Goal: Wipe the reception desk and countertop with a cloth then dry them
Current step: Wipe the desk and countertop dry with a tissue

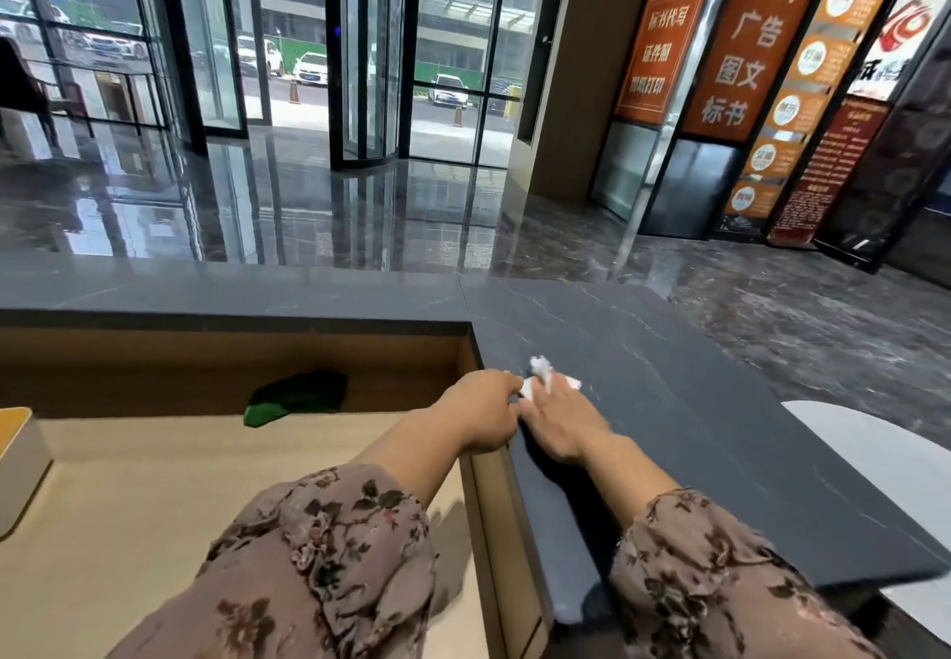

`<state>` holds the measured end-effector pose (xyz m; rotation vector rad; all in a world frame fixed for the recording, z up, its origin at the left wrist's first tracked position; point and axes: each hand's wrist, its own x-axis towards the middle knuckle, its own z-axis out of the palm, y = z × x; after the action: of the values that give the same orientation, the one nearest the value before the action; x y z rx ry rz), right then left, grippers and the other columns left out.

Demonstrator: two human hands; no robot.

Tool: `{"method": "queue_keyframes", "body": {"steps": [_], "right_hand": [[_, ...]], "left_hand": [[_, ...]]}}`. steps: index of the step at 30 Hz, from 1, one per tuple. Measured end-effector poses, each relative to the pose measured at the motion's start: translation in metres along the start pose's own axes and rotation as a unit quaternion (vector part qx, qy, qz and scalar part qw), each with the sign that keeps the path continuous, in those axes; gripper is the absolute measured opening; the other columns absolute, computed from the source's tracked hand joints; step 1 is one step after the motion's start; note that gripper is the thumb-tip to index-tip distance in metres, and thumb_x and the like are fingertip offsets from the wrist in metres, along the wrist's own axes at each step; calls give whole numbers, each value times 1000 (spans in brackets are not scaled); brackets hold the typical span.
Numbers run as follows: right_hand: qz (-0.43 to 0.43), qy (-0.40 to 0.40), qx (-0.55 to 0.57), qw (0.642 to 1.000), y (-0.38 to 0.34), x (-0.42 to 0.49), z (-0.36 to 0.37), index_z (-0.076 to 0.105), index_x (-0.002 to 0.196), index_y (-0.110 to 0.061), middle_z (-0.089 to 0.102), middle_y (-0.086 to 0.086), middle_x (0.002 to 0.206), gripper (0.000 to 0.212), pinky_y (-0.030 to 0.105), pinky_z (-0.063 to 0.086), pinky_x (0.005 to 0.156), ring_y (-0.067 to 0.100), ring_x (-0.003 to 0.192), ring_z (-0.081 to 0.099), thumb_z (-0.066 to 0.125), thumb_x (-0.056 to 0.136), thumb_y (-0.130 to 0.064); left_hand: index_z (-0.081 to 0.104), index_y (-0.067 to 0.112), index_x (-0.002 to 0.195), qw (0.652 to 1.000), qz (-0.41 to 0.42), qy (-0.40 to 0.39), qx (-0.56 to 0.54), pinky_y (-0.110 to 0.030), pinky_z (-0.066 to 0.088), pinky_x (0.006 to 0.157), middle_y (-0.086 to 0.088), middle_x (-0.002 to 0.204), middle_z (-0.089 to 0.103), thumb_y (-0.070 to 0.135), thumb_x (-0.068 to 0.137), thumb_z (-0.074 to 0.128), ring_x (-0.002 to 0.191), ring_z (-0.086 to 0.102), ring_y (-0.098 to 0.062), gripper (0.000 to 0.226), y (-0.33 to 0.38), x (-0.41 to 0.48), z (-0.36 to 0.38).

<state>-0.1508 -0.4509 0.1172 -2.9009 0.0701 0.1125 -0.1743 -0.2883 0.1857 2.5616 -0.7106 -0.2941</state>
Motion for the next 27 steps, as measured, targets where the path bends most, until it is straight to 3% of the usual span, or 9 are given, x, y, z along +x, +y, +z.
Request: {"method": "queue_keyframes", "body": {"steps": [4, 9, 18, 22, 27], "right_hand": [[-73, -27, -87, 993, -14, -13, 10, 17, 153, -12, 8, 10, 161, 59, 41, 11, 121, 25, 148, 5, 21, 97, -31], [-60, -47, -90, 993, -7, -29, -8, 5, 154, -14, 1, 10, 161, 56, 38, 4, 121, 22, 149, -1, 14, 103, -34], [36, -37, -90, 995, 67, -12, -41, 13, 153, -17, 11, 9, 159, 57, 36, 13, 119, 25, 143, 19, 15, 102, -40], [65, -22, -82, 994, 122, 5, -53, 14, 152, -14, 0, 2, 162, 56, 36, 13, 118, 22, 146, 14, 18, 102, -38], [169, 0, -47, 985, 187, 31, -66, 15, 152, -13, 6, 7, 161, 61, 37, 14, 118, 24, 145, 14, 19, 98, -40]], "left_hand": [[56, 10, 125, 1000, -13, 15, -22, -41, 47, 98, -12, 123, 61, 15, 97, 44, 114, 57, -29, 31, 11, -5, 10], [51, 11, 134, 1000, -14, 19, -9, -39, 43, 103, -11, 134, 55, 12, 95, 45, 124, 51, -30, 40, 20, -10, 8], [45, 5, 138, 998, -60, 19, 4, -33, 37, 106, -11, 146, 45, 12, 100, 40, 134, 43, -28, 39, 5, 0, 12], [44, 6, 140, 996, -75, 39, -10, -30, 36, 106, -11, 146, 46, 11, 100, 40, 134, 42, -27, 40, 7, 19, 11], [47, 8, 137, 993, -107, 43, -35, -29, 39, 103, -10, 140, 51, 11, 99, 41, 128, 48, -27, 39, 12, 51, 16]]}}
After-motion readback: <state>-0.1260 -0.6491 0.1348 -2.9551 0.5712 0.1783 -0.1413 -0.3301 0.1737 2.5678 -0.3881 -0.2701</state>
